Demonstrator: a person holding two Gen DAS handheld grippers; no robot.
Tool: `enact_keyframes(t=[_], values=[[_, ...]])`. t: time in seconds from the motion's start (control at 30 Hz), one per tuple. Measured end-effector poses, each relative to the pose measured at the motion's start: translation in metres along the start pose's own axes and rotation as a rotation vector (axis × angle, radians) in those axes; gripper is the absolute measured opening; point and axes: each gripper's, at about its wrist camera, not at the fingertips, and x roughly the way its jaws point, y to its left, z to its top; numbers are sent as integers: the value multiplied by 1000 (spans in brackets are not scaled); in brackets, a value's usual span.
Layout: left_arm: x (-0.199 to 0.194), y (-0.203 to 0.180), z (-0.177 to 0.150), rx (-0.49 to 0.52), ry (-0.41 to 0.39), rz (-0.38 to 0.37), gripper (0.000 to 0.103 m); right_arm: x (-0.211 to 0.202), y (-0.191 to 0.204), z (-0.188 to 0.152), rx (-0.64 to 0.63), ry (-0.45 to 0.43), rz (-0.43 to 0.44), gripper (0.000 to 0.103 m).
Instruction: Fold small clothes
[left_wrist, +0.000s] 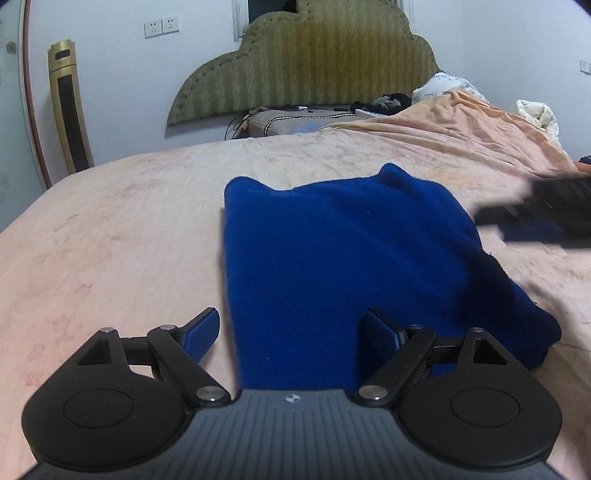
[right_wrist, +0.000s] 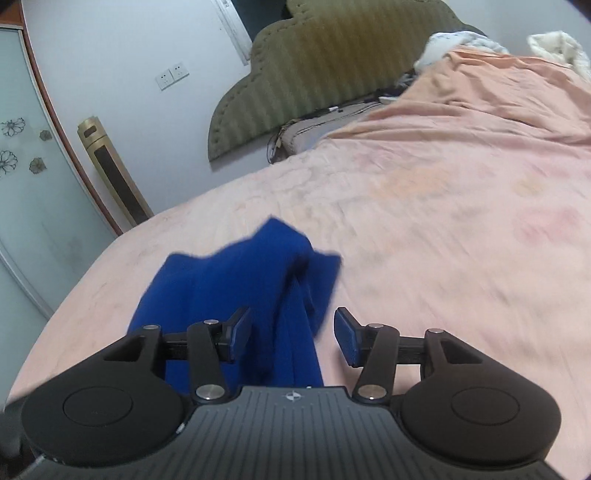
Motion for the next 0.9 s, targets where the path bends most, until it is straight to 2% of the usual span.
enact_keyframes(t=[0.03,0.1,0.13,0.17,0.2,0.23,0.27,0.33,0.37,0.4,0.5,0.63,0.73,0.8,0.9], values=[[0,1,-1,-2,-1,-1,87,10,1,7,12,10,16,53],[2,3,-1,-13,1,3,94,30,-2,20,76,24,58,63],[3,4,-3,-21,3,1,94,40,-2,24,103,42,79,63],[4,6,-4,-28,9,-6,94,49,-4,26,125,53,90,53],[5,7,-6,-35,18,-16,94,53,-3,25,130,55,70,29],[6,8,-7,-43,26,-27,94,57,-2,24,111,61,25,17],[6,10,-8,-51,31,-36,94,57,-2,22,92,53,-5,10],[7,13,-10,-67,34,-45,94,57,-6,18,95,51,-11,10],[8,14,-11,-71,36,-48,95,58,-8,16,99,55,-10,11],[9,14,-12,-76,39,-49,95,57,-8,15,100,58,-21,23],[9,16,-14,-89,37,-51,98,41,-7,13,96,23,-59,47],[11,19,-15,-102,38,-53,100,23,8,-2,-14,19,-44,48],[10,18,-16,-95,36,-50,100,29,13,-14,-106,59,-107,54],[10,17,-16,-93,35,-50,101,31,5,-15,-79,59,-131,65],[11,19,-16,-100,36,-55,102,24,1,-12,-64,40,-147,65]])
